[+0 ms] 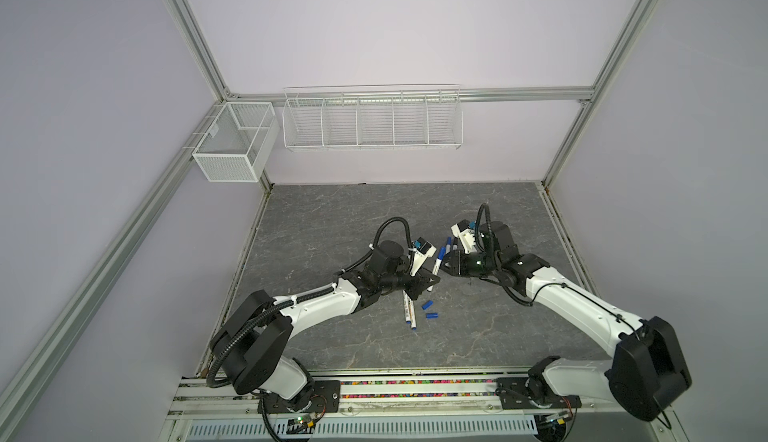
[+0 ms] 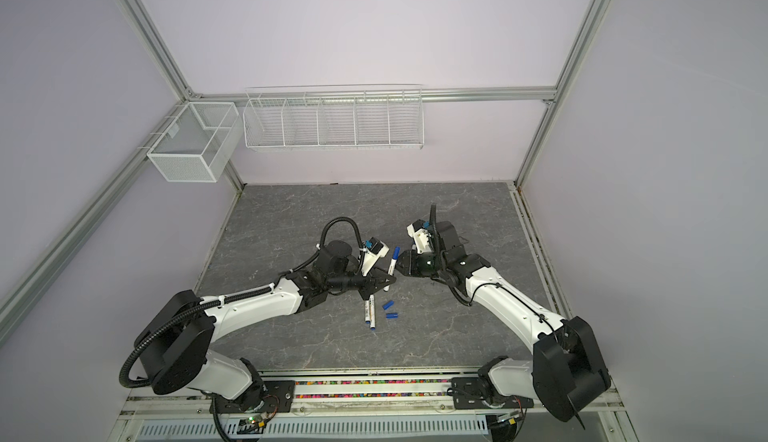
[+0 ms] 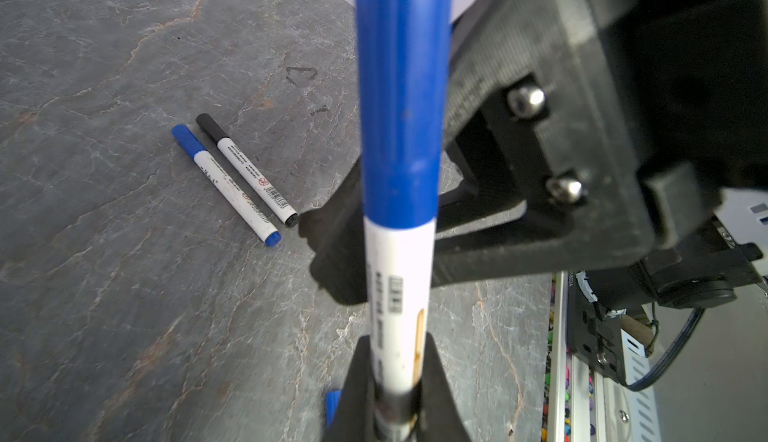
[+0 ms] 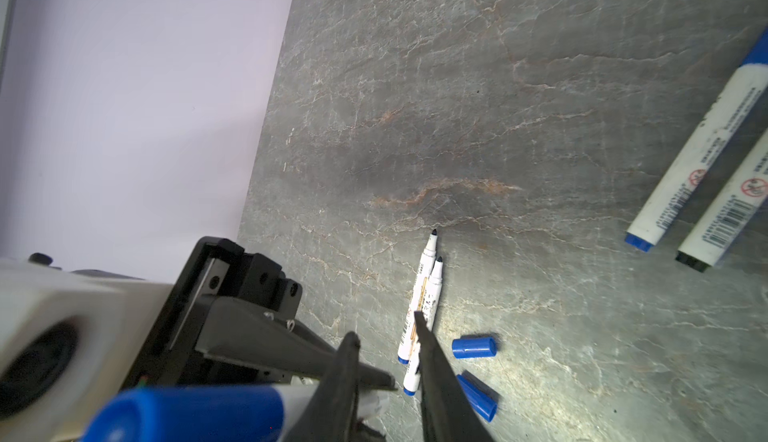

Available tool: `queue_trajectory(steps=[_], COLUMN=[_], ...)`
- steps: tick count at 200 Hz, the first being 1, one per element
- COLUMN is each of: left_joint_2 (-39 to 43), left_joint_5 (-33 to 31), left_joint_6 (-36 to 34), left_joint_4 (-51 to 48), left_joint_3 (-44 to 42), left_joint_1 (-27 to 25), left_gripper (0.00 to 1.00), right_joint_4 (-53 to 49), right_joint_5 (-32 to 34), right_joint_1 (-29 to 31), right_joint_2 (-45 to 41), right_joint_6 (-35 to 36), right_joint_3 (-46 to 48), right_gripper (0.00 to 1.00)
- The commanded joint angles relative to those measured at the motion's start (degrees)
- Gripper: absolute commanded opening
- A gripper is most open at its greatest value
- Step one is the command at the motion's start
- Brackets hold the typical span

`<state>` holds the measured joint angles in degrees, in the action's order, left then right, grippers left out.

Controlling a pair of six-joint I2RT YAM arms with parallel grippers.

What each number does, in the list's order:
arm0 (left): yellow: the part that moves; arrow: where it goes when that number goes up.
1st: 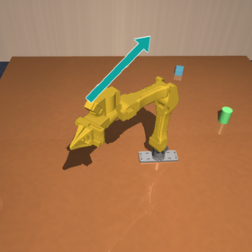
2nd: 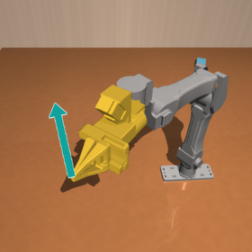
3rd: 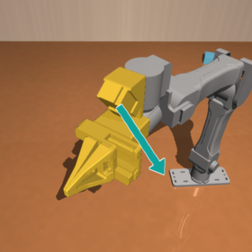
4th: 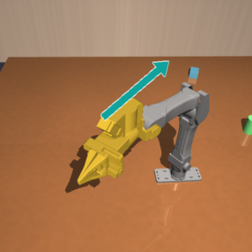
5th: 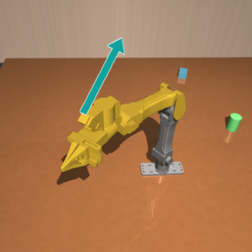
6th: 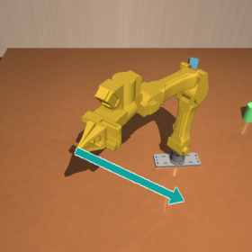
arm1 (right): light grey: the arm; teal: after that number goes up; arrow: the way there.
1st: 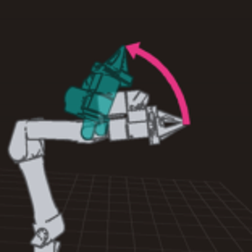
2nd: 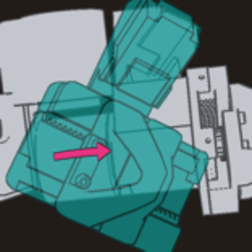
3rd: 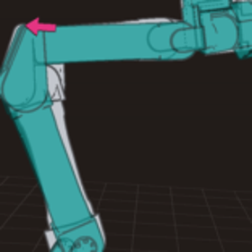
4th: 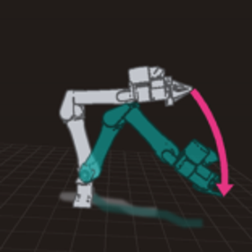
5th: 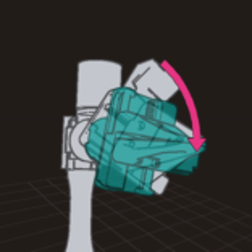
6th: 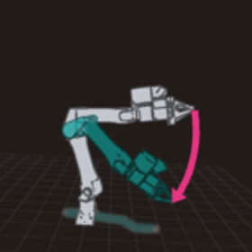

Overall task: Insert the pens into the pen caps
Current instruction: 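Open the right gripper off the blue cap and shift it along the capped marker, then grip the capped white marker with the right gripper while the left gripper releases it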

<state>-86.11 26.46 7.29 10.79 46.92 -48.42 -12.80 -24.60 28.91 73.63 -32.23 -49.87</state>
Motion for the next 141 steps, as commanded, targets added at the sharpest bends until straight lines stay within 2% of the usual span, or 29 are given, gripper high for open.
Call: queue_trajectory(steps=[1,15,40,82,98,141], left_joint_2=[-0.02,-0.06,-0.55,-1.14,-0.91,0.19], left_joint_5=[0.05,-0.33,-0.36,0.17,0.37,0.82], left_joint_6=[-0.26,-0.45,-0.19,0.01,0.0,-0.26], left_joint_4=[0.36,0.13,0.31,0.55,0.56,0.5], left_joint_3=[0.79,0.76,0.89,1.39,1.4,0.81], left_joint_1=[-0.25,-0.25,-0.2,-0.14,-0.21,-0.2], left_gripper=[0.0,0.0,0.0,0.0,0.0,0.0], right_joint_4=[-3.62,-5.14,-5.29,-3.42,-2.65,1.14], right_joint_5=[6.34,8.86,8.31,7.66,8.53,8.19], right_joint_1=[0.4,0.62,2.12,5.71,5.88,5.84], right_joint_2=[-5.13,-7.34,-9.16,-6.3,-4.55,-0.67], right_joint_6=[2.18,3.2,4.6,5.08,4.86,4.34], right_joint_3=[1.5,2.05,2.41,1.06,0.35,-0.14], right_gripper=[0.3,0.32,0.39,0.43,0.41,0.29])
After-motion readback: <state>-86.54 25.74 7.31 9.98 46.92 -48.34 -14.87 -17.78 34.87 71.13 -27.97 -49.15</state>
